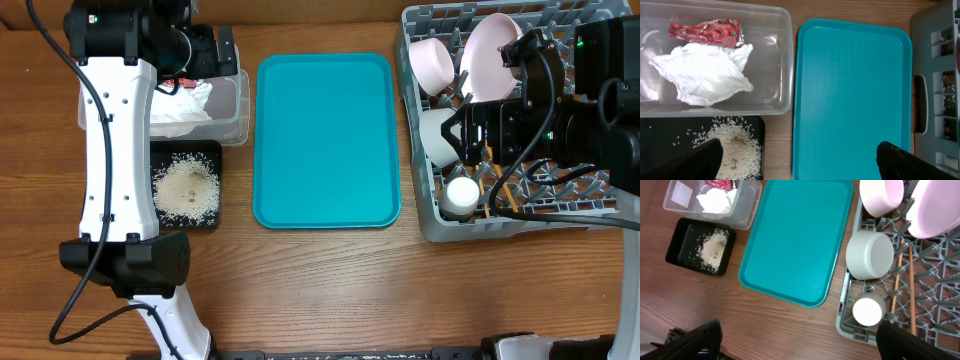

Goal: Sort waste into correct bins and load items into the dishwasher

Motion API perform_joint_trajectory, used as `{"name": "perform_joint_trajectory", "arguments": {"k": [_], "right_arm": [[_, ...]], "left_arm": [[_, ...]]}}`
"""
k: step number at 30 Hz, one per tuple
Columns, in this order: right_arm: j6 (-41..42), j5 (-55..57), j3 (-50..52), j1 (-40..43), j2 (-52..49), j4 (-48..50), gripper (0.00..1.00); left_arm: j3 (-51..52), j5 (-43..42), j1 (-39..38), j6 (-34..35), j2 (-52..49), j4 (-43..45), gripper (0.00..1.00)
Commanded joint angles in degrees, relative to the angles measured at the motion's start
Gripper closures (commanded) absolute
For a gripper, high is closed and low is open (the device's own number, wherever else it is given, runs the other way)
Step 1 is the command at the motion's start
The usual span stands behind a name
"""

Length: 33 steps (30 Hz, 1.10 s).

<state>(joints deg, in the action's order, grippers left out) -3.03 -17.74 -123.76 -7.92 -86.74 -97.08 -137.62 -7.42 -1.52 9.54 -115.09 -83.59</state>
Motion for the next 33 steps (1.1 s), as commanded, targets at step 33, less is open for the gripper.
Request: {"name": "perform_joint_trajectory", "arguments": {"k": [33], "right_arm": [[-4.94,11.50,70.88,2.73,40.76,74.55,0.00]], "left_arm": [[-0.48,0.37,-0.55,0.79,-0.63,0.02,0.00]]}}
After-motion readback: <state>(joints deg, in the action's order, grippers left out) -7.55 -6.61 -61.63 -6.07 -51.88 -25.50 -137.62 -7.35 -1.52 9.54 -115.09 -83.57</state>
